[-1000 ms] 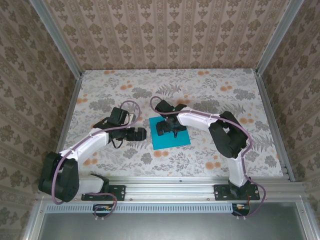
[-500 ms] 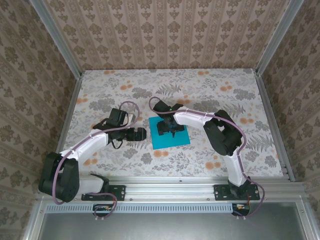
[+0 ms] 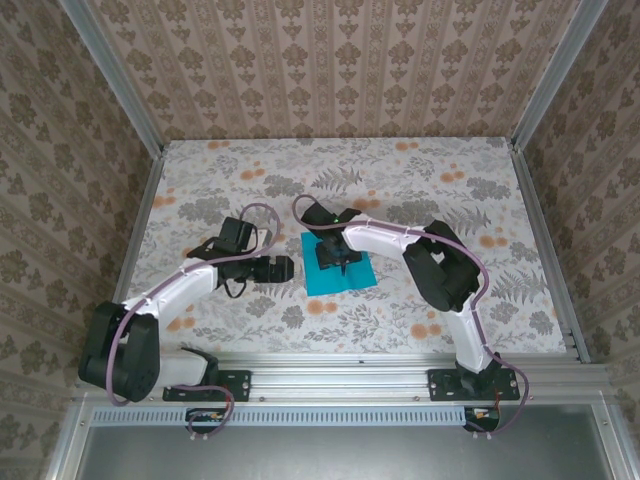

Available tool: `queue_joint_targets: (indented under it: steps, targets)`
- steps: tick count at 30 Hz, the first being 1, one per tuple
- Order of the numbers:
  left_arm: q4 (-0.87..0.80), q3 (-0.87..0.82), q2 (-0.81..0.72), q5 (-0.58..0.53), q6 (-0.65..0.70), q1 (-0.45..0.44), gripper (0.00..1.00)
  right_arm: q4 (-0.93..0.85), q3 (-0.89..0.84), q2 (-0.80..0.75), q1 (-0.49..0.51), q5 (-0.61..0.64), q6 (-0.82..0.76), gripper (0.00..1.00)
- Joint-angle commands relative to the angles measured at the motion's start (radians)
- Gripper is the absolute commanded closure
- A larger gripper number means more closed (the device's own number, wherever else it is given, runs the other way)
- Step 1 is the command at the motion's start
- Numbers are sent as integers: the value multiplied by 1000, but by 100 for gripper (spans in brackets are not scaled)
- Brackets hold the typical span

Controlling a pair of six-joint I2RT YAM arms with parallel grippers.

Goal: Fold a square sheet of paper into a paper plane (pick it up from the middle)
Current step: Fold the square sheet of paper in half at the center of the table.

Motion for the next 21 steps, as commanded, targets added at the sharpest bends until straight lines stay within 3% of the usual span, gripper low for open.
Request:
queue_joint_targets:
  steps: [1,10,21]
  targets:
    - [8,-16,12,23,-4,6,0,-62,17,42,9,49,-20,42]
    - [-15,-4,8,22,-8,6,0,-39,48,-19,29,41,-40,65]
    - [-87,37,-61,47,-41,37,0,48,17,-162,21,-108,-5,77]
